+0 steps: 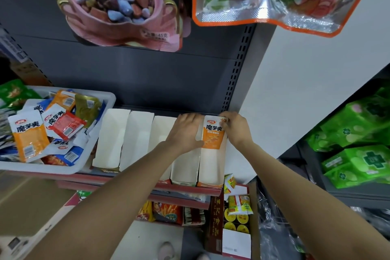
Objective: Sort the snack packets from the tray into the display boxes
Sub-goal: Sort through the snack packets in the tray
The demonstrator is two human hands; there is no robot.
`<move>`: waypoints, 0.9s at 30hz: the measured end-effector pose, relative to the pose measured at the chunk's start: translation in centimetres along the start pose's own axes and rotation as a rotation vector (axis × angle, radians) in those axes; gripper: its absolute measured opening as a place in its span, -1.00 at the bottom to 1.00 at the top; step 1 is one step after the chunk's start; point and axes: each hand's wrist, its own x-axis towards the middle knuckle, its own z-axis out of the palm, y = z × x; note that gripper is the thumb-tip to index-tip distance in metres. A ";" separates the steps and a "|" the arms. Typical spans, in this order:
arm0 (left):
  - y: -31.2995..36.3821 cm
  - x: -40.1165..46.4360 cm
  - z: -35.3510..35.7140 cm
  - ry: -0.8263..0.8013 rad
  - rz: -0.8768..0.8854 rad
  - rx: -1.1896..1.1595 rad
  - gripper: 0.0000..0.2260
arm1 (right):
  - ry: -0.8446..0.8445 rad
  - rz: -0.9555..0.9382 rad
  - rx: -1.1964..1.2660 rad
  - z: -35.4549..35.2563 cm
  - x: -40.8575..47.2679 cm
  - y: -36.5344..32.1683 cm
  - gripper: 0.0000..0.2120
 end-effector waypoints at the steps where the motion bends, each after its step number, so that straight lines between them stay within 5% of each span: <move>1: 0.0 0.0 -0.1 -0.008 -0.006 -0.015 -0.30 | -0.006 0.011 0.002 0.0 0.1 0.0 -0.77; 5: 0.0 -0.5 -0.4 0.000 -0.019 0.020 -0.33 | 0.028 -0.001 -0.031 -0.2 -0.3 -0.6 -0.67; 8: -0.4 -2.1 -1.5 0.156 -0.036 -0.088 -0.49 | 0.086 -0.095 -0.056 -0.5 -1.2 -2.3 -0.65; 14: -3.8 -7.0 -4.6 0.317 -0.183 -0.262 -0.74 | -0.089 -0.227 0.080 2.4 -2.8 -8.7 -0.70; 27: -25.8 -17.9 -12.5 0.262 -0.510 -0.313 -0.77 | -0.346 -0.367 0.004 19.6 -5.0 -28.3 -0.72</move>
